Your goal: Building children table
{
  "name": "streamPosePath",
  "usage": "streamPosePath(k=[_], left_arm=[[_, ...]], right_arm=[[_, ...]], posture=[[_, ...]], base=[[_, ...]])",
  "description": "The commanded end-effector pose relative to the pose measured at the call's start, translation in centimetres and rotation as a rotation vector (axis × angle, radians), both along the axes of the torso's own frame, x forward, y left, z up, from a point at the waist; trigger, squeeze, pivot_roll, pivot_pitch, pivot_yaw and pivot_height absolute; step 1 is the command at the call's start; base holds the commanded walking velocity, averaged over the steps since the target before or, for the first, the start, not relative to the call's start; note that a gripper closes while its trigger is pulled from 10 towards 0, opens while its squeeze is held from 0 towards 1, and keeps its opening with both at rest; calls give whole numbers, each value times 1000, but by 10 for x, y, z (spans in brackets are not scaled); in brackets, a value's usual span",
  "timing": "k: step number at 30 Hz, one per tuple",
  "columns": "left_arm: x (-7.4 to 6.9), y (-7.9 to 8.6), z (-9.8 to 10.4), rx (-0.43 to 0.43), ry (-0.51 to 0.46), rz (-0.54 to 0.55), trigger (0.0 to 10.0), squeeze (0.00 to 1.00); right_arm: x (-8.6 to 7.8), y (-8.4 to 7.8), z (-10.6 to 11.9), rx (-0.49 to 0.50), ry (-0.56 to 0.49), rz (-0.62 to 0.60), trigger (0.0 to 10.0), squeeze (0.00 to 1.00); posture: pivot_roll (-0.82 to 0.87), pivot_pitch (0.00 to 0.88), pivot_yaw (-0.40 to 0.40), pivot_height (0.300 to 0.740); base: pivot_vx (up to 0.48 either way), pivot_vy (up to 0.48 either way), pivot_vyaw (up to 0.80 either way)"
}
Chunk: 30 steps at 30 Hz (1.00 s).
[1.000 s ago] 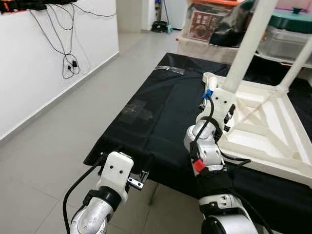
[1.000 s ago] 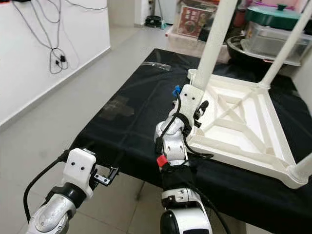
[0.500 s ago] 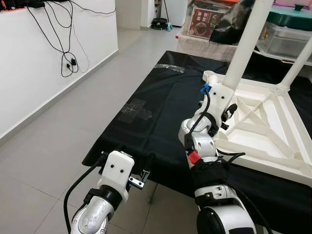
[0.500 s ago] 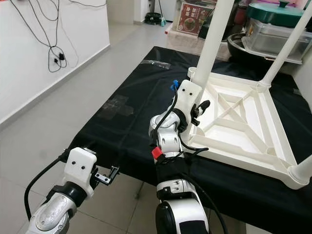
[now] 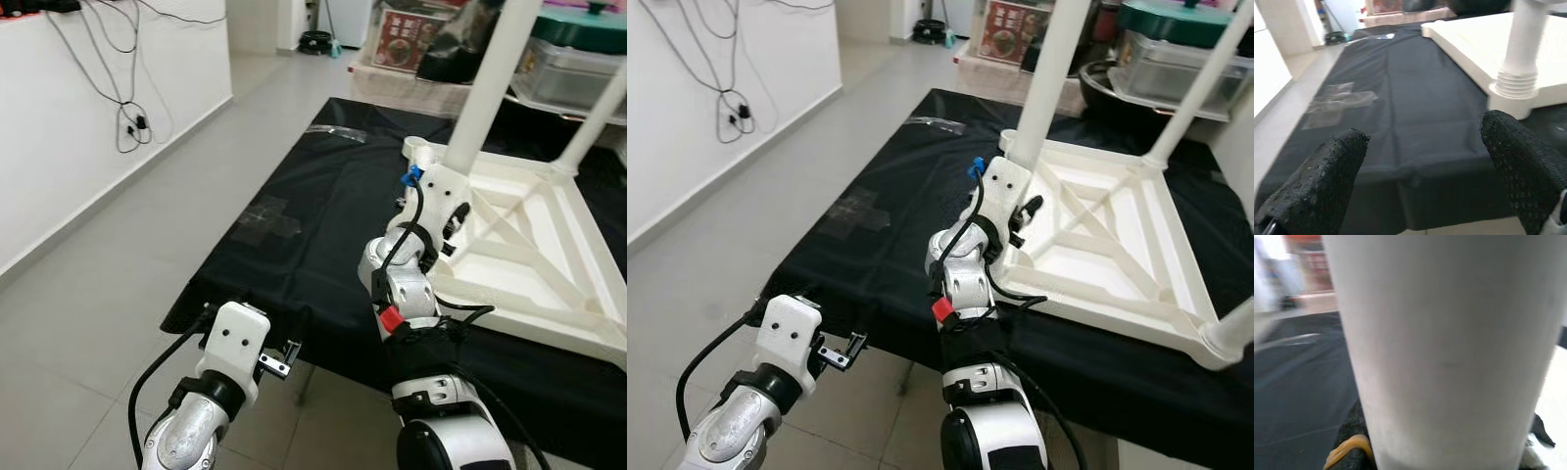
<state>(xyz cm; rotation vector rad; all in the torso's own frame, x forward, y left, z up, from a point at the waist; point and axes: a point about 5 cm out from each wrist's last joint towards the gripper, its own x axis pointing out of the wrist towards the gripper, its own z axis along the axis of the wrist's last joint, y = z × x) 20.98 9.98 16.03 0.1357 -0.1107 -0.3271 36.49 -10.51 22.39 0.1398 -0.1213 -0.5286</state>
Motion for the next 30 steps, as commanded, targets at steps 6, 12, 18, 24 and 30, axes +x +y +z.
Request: streamPosePath(k=[6,12,18,24,30], left_arm=[[0,0,-3,23,11,-7,10000,0],[0,0,-2,26,7,-9,10000,0],[1,2,-2,31,3,-1,10000,0],[0,3,-1,32,2,1,10000,0],[0,5,1,36,-5,5,10000,0]], right_arm=[[3,8,12,37,-140,417,0,0],[7,8,-10,-13,-31,680,0,0],[8,8,-14,-68,-6,834,0,0],[0,22,-18,-58,-9,1095,0,0],[-18,33,-29,-41,3,1450,0,0]], posture=[[130,80,-55,740],[131,75,-53,740],[134,73,-52,740],[138,73,-53,740],[146,82,-60,740]], base=[[0,0,0],[0,0,0],[0,0,0],[0,0,0],[0,0,0]])
